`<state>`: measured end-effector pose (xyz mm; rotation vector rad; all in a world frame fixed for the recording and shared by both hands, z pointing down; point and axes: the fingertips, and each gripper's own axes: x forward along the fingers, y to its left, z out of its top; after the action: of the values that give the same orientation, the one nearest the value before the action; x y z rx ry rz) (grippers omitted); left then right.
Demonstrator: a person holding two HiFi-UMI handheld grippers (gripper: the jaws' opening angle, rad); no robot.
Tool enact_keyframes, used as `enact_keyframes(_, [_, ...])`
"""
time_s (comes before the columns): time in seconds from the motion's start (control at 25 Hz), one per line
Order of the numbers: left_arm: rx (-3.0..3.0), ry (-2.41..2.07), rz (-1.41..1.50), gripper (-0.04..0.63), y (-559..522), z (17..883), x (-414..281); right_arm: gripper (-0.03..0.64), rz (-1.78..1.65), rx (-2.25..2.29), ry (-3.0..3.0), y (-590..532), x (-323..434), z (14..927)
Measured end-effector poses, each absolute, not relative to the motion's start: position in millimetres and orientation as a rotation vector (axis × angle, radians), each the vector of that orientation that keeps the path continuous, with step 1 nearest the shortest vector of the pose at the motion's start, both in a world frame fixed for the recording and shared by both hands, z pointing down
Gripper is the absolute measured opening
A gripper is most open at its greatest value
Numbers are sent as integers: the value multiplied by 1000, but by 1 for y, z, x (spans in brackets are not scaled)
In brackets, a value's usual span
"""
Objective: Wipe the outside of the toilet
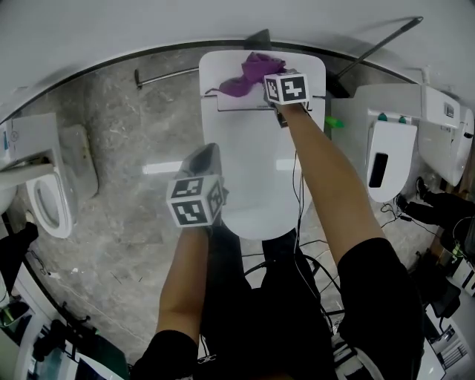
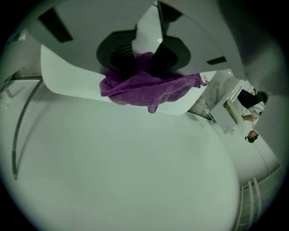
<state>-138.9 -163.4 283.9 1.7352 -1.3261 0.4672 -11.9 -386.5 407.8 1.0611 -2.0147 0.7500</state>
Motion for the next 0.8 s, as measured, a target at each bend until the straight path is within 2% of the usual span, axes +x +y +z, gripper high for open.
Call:
enact_keyframes(0.44, [1776,-1260,508,8,-176,289,-14,84,808,1021,-2047,-397,90,410])
enact_keyframes(0.8, [1779,-1270,529,8,-186,294,30,83,757,971,-2090,-408,137,409])
